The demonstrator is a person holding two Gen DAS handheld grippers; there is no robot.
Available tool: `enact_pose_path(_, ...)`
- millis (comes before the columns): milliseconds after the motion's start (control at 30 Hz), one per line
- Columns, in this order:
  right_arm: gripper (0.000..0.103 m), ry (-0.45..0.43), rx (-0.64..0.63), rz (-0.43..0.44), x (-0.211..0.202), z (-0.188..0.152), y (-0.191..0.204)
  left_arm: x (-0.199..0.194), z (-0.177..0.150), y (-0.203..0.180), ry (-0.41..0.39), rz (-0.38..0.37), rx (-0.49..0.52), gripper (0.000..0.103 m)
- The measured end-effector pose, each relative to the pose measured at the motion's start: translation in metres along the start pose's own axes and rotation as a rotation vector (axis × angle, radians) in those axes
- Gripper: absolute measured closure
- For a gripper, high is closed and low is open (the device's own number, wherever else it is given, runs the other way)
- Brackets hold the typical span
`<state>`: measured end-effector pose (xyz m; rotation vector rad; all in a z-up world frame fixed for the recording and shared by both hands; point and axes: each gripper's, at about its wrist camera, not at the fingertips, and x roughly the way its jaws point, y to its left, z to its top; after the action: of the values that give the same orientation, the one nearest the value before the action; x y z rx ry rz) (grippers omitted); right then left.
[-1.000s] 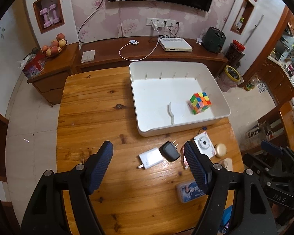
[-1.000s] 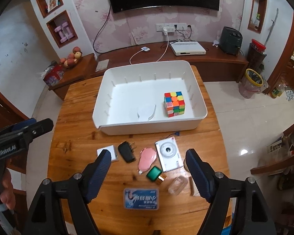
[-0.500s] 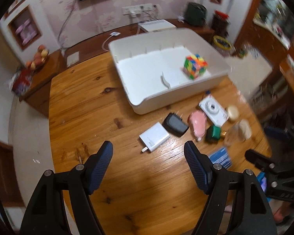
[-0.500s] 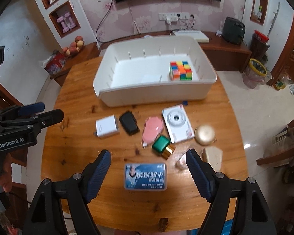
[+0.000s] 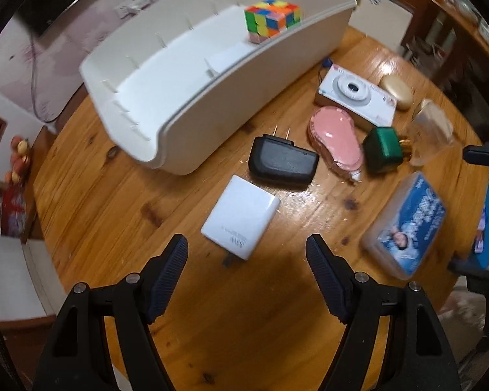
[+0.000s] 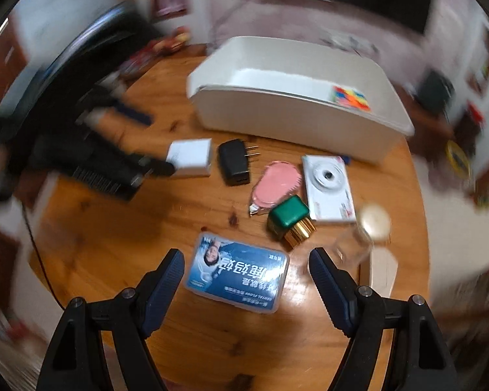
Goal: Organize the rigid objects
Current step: 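Grasp the white charger with the left tool while the right tool grasps the blue toothpick box, then carry the charger and box into the white tray and open both tools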
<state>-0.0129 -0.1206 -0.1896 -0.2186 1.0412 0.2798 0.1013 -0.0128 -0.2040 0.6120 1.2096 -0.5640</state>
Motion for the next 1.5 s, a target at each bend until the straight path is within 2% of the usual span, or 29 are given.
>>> enact_pose_path(167, 0.023, -0.015, -0.322, -0.012, 0.013, -0.014, 0.028, 0.023, 0.005, 0.006, 0.046, -0.024, 0.039, 0.025)
enact_pose_path(367, 0.024, 0.026, -0.562, -0.014, 0.03, -0.023, 0.041, 0.04, 0.006, 0.014, 0.093, -0.046, 0.063, 0.025)
enact_pose_path(567, 0.023, 0.1, -0.7, 0.045, 0.046, -0.018, 0.041, 0.05, 0.012, 0.021, 0.127, -0.078, 0.073, 0.025)
enact_pose_path(767, 0.024, 0.198, -0.777, 0.119, 0.065, -0.016, 0.045, 0.057, 0.021, 0.021, 0.146, -0.098, 0.085, 0.025)
enact_pose_path(867, 0.026, 0.237, -0.795, 0.143, 0.073, -0.016, 0.048, 0.062, 0.025, 0.018, 0.158, -0.112, 0.098, 0.027)
enact_pose_path(933, 0.033, 0.268, -0.792, 0.174, 0.076, -0.017, 0.048, 0.064, 0.032, 0.018, 0.154, -0.135, 0.102, 0.038)
enact_pose_path(1000, 0.034, 0.283, -0.781, 0.191, 0.076, -0.017, 0.049, 0.065, 0.033, 0.017, 0.169, -0.14, 0.08, 0.041)
enact_pose_path(1300, 0.037, 0.356, -0.645, 0.237, 0.086, 0.003, 0.041, 0.065, 0.03, 0.015, 0.196, -0.12, -0.009, 0.045)
enact_pose_path(1500, 0.038, 0.344, -0.55, 0.266, 0.08, 0.011, 0.033, 0.044, 0.014, 0.003, 0.18, -0.101, -0.088, 0.047)
